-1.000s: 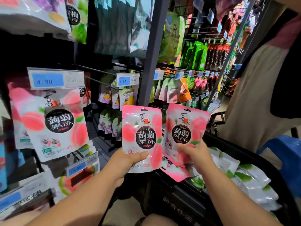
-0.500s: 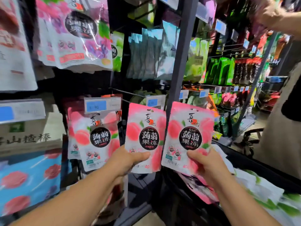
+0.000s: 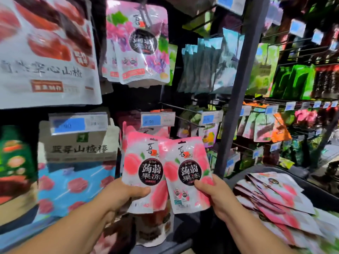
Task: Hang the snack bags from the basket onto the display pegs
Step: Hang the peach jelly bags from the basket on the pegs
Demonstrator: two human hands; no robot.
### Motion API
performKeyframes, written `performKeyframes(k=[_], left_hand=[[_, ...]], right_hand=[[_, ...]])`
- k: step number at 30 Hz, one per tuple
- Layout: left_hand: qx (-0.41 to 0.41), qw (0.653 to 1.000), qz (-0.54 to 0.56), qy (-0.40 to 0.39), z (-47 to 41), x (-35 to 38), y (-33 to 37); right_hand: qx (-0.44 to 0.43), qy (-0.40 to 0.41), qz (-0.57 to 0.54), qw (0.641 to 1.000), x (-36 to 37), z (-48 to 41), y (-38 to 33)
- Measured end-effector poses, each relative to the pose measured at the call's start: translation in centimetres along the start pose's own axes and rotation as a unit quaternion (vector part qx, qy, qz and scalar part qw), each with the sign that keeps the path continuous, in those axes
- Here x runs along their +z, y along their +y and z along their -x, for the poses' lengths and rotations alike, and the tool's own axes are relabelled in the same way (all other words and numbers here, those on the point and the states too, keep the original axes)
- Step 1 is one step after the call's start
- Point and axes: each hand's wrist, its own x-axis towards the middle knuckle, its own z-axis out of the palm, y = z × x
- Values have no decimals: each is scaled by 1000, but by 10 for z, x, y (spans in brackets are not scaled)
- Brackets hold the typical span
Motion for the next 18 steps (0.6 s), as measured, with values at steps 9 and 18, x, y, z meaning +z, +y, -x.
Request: performKeyframes(k=[9, 18], left_hand=[[2, 995, 25, 92, 21, -56, -1], [23, 995, -23, 90, 41, -77, 6]], right_hand=[[17, -7, 10, 1000, 47, -30, 0], [4, -30, 13, 999, 71, -44, -3]])
